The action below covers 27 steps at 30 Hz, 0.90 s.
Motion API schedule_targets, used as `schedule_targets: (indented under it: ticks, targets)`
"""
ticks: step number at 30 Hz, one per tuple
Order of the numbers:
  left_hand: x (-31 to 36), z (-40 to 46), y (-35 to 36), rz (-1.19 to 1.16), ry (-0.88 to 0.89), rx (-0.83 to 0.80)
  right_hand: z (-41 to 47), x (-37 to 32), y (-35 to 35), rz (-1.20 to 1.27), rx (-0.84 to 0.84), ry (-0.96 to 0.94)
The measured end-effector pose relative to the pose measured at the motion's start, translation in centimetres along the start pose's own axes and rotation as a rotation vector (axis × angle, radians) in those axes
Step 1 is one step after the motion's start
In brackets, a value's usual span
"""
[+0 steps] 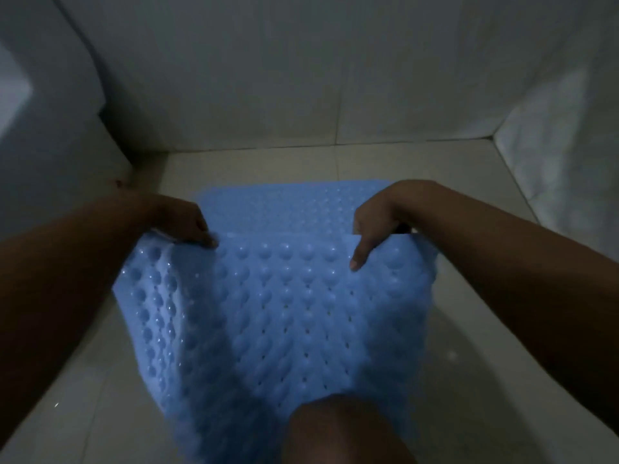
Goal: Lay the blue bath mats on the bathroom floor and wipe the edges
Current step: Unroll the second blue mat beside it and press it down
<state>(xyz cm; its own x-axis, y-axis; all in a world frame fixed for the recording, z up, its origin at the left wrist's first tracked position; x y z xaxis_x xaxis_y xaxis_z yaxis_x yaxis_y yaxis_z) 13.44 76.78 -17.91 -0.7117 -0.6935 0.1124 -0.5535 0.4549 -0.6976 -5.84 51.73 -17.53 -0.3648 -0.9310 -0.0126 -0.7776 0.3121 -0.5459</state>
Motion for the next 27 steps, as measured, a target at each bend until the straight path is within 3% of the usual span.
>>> schedule_targets:
  ticks: [4,6,9,14,18,22,24,27]
  targets:
    - [-0.4,6.5,8.7,0.046,0.084,-0.038,7.2,-1.8,6.4,-0.063,-0.137,0.148]
    - [-1.4,9.2,14.5,0.101,0.091,-0.031,11.1,-2.1,9.5,-0.095,-0.054,0.203]
    - [-3.7,11.8,20.7,0.153,0.046,0.125,17.6,-1.2,14.5,-0.048,0.043,0.258]
    - [-6.1,13.4,23.3,0.168,0.052,0.354,17.5,-1.8,17.3,0.084,0.358,0.446]
    - [-7.8,14.5,25.0,-0.117,0.144,0.250,17.4,-2.1,20.0,0.213,0.501,0.473]
    - [-7.1,13.5,28.1,-0.100,0.185,0.176,15.8,0.3,27.2,0.578,0.433,0.687]
    - [-6.5,12.2,28.8,-0.079,0.173,0.230,15.2,0.7,30.0,0.721,0.367,0.729]
    - [-5.7,10.2,27.9,0.002,0.122,0.388,15.0,0.6,31.2,0.749,0.357,0.717]
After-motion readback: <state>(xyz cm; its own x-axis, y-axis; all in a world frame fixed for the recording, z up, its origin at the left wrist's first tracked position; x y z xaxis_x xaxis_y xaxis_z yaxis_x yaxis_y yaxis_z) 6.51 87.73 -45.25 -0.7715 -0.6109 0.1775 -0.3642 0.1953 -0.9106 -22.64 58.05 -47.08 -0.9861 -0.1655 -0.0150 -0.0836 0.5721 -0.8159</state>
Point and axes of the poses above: each hand's wrist, its own z-axis towards the middle knuckle, its own y-axis out of the palm, x = y × z, the point moved 9 cm from there along z, towards the middle knuckle, and after that the axes turned 7 degrees about y, right-handed, at the moved point
